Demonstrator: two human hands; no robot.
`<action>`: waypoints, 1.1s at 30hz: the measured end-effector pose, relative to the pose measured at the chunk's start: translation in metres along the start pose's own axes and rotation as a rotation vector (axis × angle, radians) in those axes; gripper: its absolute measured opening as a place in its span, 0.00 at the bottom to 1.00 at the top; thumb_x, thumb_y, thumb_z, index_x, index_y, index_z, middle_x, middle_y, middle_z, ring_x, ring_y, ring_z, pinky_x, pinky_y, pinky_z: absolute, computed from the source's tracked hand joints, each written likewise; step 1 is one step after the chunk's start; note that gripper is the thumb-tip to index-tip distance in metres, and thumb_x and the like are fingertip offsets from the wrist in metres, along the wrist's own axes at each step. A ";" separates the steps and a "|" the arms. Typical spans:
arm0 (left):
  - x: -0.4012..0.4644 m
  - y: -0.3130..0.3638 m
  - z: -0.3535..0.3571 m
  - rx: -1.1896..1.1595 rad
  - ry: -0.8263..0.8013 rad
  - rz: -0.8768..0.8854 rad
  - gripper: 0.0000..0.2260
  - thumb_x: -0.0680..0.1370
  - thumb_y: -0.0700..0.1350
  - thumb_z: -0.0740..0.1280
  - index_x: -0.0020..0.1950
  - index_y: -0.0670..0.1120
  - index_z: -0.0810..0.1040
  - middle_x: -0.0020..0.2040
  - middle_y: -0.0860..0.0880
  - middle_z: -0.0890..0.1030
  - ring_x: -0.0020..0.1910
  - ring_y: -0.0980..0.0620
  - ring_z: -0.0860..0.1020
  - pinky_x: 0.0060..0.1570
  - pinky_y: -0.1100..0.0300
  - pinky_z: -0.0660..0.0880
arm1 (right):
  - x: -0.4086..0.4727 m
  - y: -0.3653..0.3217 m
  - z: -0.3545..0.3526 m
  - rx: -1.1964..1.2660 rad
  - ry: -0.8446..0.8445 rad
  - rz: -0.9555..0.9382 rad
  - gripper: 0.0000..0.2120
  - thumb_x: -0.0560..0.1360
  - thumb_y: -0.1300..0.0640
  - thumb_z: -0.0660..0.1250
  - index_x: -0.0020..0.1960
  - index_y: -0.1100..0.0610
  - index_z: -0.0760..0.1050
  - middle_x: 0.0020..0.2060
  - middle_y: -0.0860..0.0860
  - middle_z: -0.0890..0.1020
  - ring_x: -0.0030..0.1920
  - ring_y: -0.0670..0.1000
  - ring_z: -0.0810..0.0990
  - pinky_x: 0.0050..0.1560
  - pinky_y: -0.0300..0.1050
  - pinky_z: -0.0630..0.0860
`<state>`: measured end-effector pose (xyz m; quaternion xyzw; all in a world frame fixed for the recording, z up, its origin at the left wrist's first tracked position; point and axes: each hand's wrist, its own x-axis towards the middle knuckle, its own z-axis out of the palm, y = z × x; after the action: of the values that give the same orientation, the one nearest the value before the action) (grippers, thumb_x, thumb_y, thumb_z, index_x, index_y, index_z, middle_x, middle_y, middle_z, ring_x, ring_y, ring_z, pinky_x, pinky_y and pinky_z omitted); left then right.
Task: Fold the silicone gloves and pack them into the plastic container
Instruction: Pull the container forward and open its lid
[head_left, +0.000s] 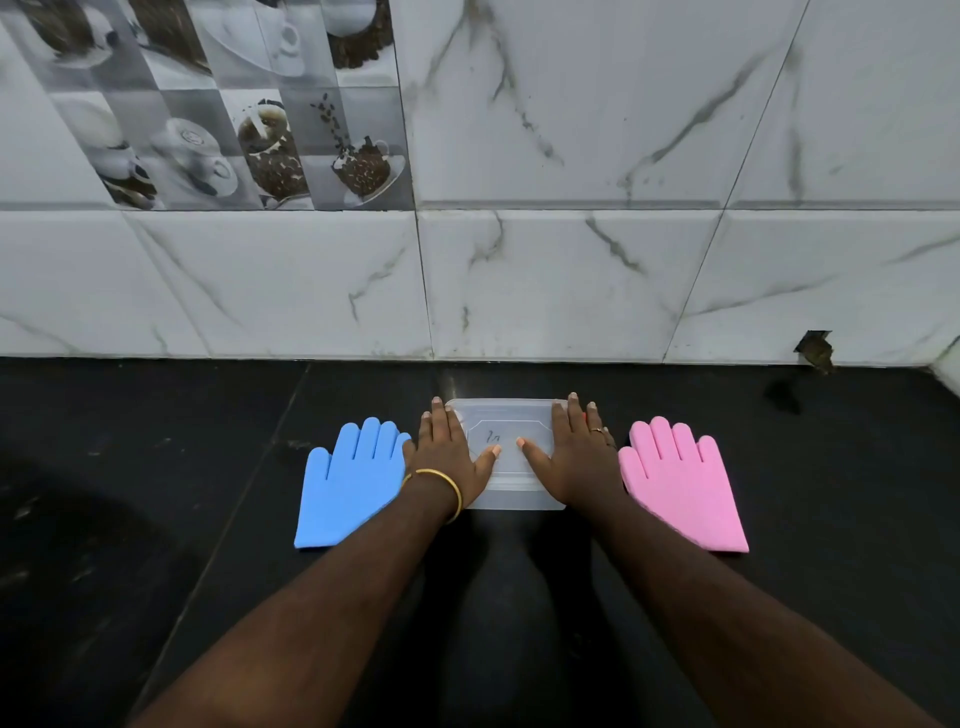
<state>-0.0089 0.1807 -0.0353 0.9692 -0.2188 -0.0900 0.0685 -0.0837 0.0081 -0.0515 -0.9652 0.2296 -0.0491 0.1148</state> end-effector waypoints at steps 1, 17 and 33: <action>-0.005 -0.001 0.001 0.006 0.002 0.001 0.40 0.77 0.68 0.47 0.79 0.42 0.40 0.80 0.44 0.40 0.79 0.43 0.46 0.75 0.42 0.52 | -0.006 0.000 0.000 -0.002 0.004 -0.002 0.40 0.78 0.31 0.50 0.81 0.54 0.51 0.81 0.54 0.51 0.81 0.59 0.48 0.77 0.59 0.53; -0.022 -0.008 -0.006 -0.380 0.021 -0.095 0.40 0.77 0.67 0.53 0.79 0.44 0.43 0.80 0.46 0.45 0.78 0.44 0.53 0.74 0.44 0.56 | -0.022 -0.005 -0.010 0.042 0.007 0.038 0.43 0.75 0.27 0.48 0.81 0.53 0.49 0.81 0.56 0.51 0.81 0.61 0.46 0.77 0.62 0.45; -0.011 -0.035 -0.018 -0.334 0.008 -0.080 0.23 0.83 0.57 0.49 0.59 0.43 0.76 0.55 0.44 0.81 0.53 0.47 0.80 0.55 0.55 0.74 | -0.002 -0.069 0.033 -0.045 -0.026 -0.204 0.35 0.79 0.33 0.46 0.81 0.48 0.50 0.81 0.52 0.52 0.81 0.60 0.48 0.77 0.60 0.48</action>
<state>-0.0004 0.2187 -0.0226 0.9525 -0.1619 -0.1239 0.2261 -0.0509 0.0758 -0.0665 -0.9865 0.1295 -0.0430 0.0904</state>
